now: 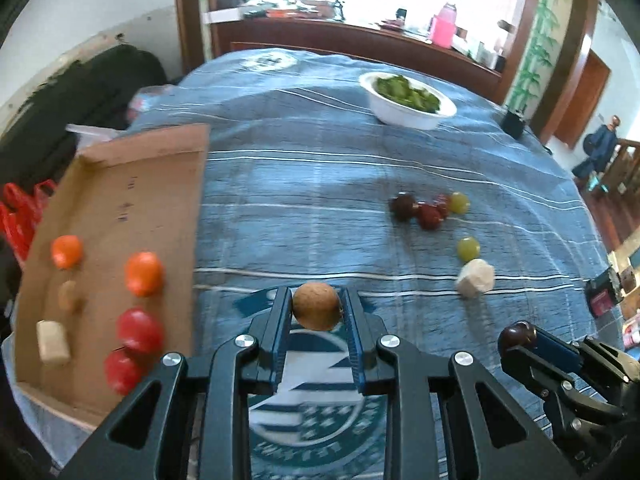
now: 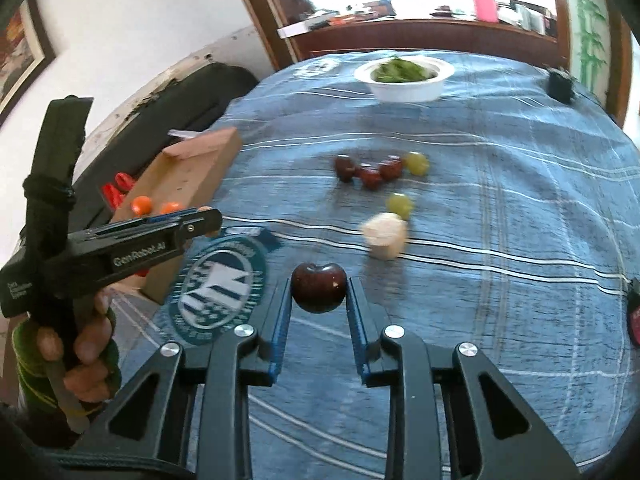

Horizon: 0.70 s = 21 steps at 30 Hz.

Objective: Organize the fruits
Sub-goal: 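Carry the brown fruit in left tool to the tray while right tool carries the plum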

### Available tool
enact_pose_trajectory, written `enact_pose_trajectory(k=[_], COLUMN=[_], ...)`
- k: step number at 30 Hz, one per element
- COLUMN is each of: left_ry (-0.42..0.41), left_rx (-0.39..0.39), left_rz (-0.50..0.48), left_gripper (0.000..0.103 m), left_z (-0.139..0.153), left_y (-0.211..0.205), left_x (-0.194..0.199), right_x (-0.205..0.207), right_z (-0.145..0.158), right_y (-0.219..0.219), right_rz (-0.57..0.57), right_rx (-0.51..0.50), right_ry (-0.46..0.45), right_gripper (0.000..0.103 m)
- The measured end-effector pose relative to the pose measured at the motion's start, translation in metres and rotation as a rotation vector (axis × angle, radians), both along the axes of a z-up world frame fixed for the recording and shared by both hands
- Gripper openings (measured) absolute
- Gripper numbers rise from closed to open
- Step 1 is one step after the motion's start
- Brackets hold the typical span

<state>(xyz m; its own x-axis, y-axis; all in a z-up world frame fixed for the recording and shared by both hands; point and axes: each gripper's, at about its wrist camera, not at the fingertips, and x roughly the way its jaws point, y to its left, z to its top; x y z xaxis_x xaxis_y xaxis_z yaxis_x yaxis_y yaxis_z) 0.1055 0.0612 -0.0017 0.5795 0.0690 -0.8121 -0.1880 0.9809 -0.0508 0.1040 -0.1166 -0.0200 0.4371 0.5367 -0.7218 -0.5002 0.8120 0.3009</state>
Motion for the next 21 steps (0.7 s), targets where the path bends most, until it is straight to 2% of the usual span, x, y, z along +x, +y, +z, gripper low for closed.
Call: enact_pose_trajectory(k=[4, 12, 21], left_ry=[-0.008, -0.032, -0.052], left_rx=[0.001, 0.070, 0.094], left_rz=[0.039, 0.127, 0.176], left_gripper=[0.025, 0.025, 0.025], left_z=[0.004, 0.015, 0.021], left_y=[0.018, 0.052, 0.075], left_x=[-0.015, -0.040, -0.053], right_x=[-0.009, -0.022, -0.031], right_z=[0.007, 0.017, 0.027], right_y=[0.022, 0.057, 0.085], right_rz=[0.041, 0.093, 0.127], right_rx=[-0.001, -0.004, 0.002], right_ry=[-0.016, -0.034, -0.054], right_gripper=[0.030, 0.030, 0.030])
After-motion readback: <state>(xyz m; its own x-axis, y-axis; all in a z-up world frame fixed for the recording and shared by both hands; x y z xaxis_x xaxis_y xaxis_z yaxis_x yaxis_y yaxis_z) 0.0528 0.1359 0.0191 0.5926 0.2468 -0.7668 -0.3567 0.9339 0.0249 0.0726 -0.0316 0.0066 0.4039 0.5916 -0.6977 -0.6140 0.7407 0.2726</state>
